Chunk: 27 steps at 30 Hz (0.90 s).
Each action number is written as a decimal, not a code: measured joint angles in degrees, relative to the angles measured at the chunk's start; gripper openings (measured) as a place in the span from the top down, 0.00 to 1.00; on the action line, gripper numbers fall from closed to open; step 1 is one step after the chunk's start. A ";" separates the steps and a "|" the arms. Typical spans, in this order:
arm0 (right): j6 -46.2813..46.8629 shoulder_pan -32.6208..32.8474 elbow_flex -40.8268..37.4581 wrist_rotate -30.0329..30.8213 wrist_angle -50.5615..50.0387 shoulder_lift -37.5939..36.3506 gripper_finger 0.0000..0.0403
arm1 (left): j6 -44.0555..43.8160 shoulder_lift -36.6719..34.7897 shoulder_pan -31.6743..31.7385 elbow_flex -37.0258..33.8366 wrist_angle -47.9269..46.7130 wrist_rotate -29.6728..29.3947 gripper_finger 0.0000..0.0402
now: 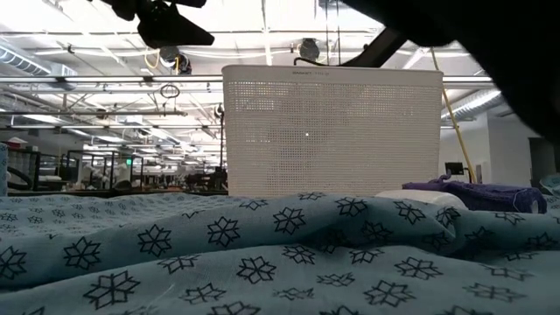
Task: Pick & place medical supplies in basket/bin
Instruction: Put the orange pill bottle into the white bin, then put the white rolled gauze into the white bin
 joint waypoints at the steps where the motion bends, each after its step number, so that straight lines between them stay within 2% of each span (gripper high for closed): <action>1: 0.00 0.14 0.00 0.02 0.41 0.00 0.37 | -0.02 0.00 0.00 0.00 -0.25 0.00 0.04; 8: 0.00 0.98 0.06 1.37 2.88 -1.00 0.29 | -0.24 0.02 0.00 0.00 -0.50 0.00 0.04; 14: 0.00 1.21 0.07 1.74 1.85 -4.74 0.24 | -1.13 0.02 -0.04 0.00 -0.76 0.00 0.04; 21: 1.84 1.73 0.07 1.74 -0.10 -13.35 0.25 | -1.18 0.02 -0.13 0.00 -1.04 0.00 0.04; 27: 1.95 5.10 0.07 1.73 -2.89 -23.03 0.28 | -1.51 0.02 -0.15 0.00 -2.07 -0.02 0.04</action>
